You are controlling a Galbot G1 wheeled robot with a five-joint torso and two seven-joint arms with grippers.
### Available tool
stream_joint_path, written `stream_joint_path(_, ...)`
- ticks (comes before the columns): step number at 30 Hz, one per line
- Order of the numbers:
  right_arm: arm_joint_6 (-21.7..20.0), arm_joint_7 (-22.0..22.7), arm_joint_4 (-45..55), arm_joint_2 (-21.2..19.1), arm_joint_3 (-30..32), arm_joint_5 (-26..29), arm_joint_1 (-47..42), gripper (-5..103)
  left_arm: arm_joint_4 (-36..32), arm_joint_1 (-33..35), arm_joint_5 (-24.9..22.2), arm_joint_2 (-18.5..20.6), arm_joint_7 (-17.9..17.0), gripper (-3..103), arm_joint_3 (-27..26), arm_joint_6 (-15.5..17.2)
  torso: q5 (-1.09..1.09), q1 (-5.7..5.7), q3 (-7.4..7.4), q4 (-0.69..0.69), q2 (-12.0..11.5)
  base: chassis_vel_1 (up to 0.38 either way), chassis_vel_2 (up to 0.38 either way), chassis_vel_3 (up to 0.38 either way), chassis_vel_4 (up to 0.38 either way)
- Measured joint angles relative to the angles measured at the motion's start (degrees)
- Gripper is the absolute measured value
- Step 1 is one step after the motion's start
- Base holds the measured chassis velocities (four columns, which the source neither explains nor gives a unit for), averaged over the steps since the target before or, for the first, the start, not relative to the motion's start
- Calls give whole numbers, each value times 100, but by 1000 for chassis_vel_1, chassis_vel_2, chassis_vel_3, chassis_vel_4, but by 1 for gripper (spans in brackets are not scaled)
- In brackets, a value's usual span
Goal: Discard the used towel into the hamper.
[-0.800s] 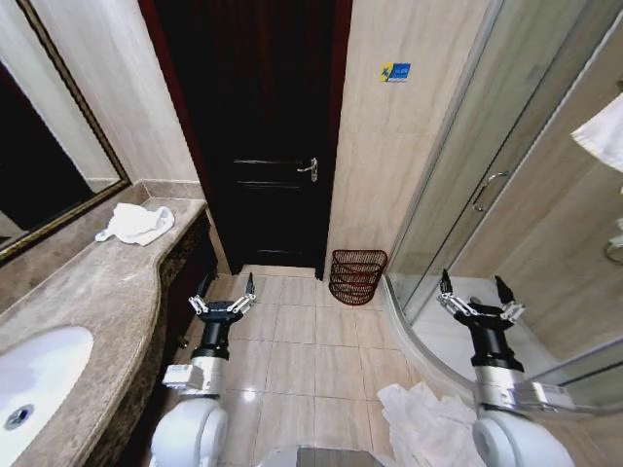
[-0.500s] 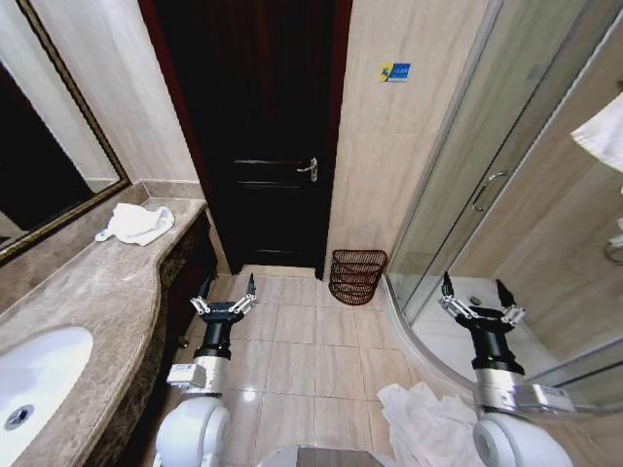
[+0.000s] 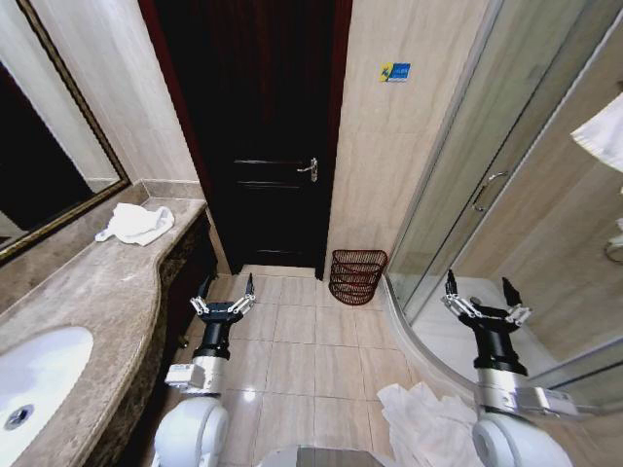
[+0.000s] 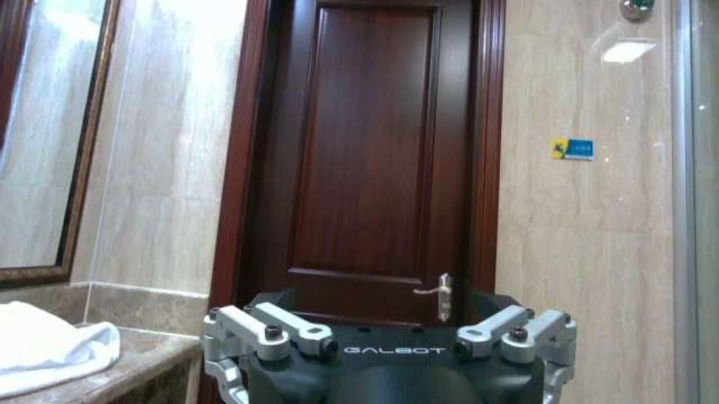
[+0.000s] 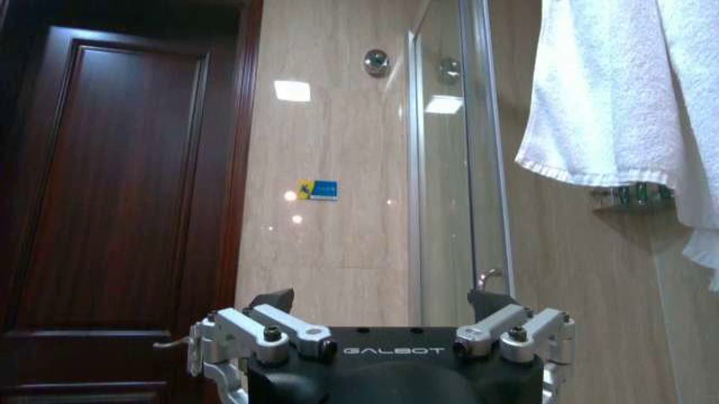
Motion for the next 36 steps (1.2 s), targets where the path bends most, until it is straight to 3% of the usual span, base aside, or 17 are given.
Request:
stream_joint_path(16,-153,-100,171,47,-36,219,-35,100,-79,18,-203,40,-33,102,57,13,0,0,0,0,0,0,0,0,0)
stream_joint_path(19,-197,-105,214,45,-24,263,-45,100,-107,23,-207,39,-33,97,74,19,0,0,0,0,0,0,0,0,0)
stream_joint_path(36,-349,-123,332,-42,-22,265,-37,100,-91,-3,-212,-28,-27,100,117,27,0,0,0,1,0,0,0,0,0)
